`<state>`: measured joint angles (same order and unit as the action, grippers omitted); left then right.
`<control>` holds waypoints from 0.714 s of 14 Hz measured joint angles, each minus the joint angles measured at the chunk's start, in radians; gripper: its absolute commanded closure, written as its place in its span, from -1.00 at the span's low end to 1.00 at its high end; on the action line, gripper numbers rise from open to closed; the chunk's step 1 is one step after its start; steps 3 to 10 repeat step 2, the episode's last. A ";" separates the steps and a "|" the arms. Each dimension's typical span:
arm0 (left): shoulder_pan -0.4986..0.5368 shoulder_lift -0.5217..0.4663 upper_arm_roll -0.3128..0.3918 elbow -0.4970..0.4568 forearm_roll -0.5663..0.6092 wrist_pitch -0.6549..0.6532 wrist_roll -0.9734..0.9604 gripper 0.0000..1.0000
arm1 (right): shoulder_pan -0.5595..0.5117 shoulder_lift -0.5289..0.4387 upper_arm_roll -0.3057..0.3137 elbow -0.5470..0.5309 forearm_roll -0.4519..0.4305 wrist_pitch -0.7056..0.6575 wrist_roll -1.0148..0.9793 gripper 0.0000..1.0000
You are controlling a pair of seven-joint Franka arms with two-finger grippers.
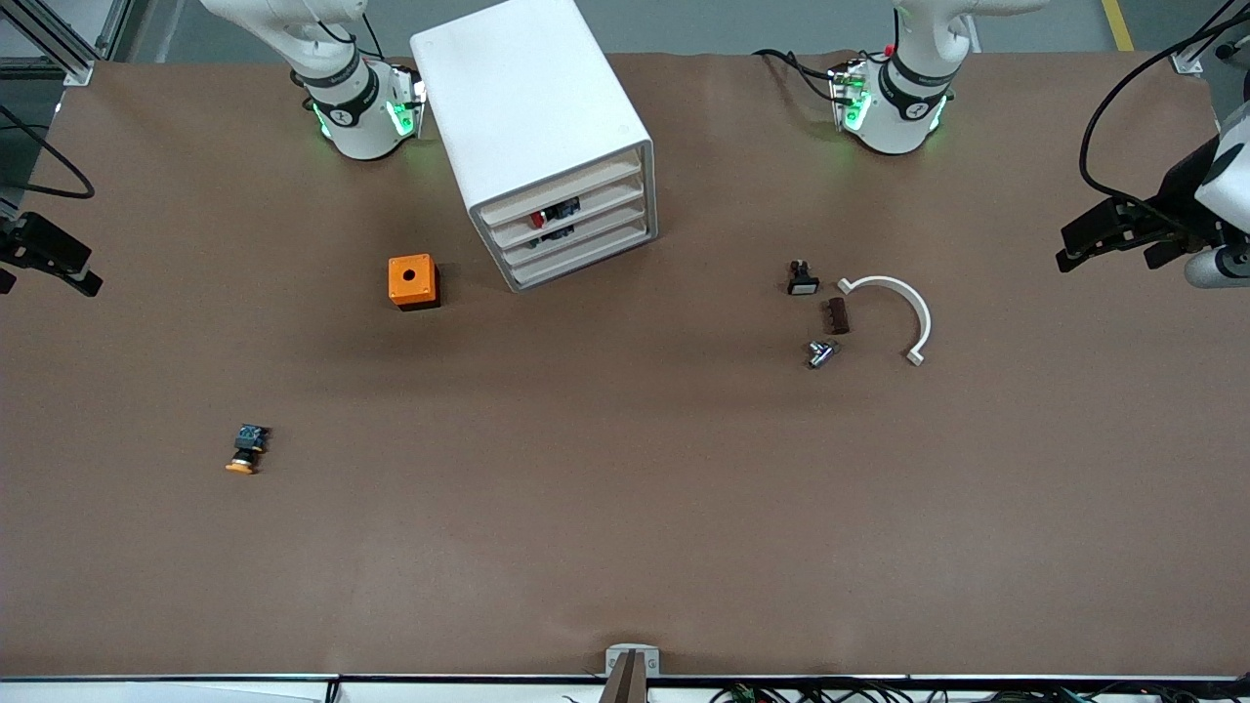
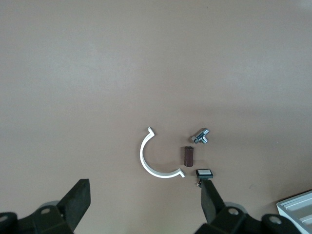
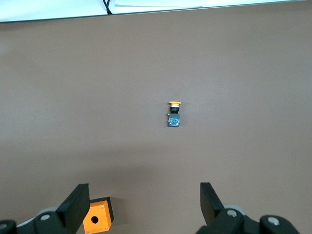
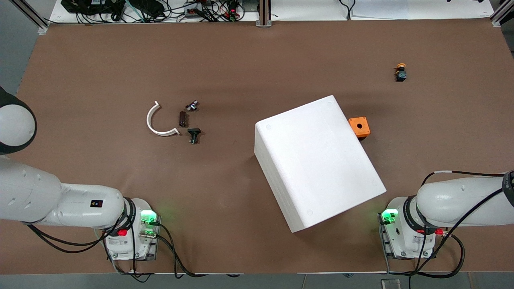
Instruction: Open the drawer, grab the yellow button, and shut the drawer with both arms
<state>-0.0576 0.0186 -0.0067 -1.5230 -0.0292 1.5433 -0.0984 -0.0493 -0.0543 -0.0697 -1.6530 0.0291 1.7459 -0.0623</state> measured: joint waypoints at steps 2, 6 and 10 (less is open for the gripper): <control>0.001 0.000 0.000 0.001 0.000 0.000 0.000 -0.99 | 0.000 0.000 0.000 0.000 0.000 0.000 0.000 -1.00; 0.001 0.000 0.000 0.001 0.000 0.000 0.000 -0.99 | 0.000 0.000 0.000 0.000 0.000 0.000 0.000 -1.00; 0.001 0.000 0.000 0.001 0.000 0.000 0.000 -0.99 | 0.000 0.000 0.000 0.000 0.000 0.000 0.000 -1.00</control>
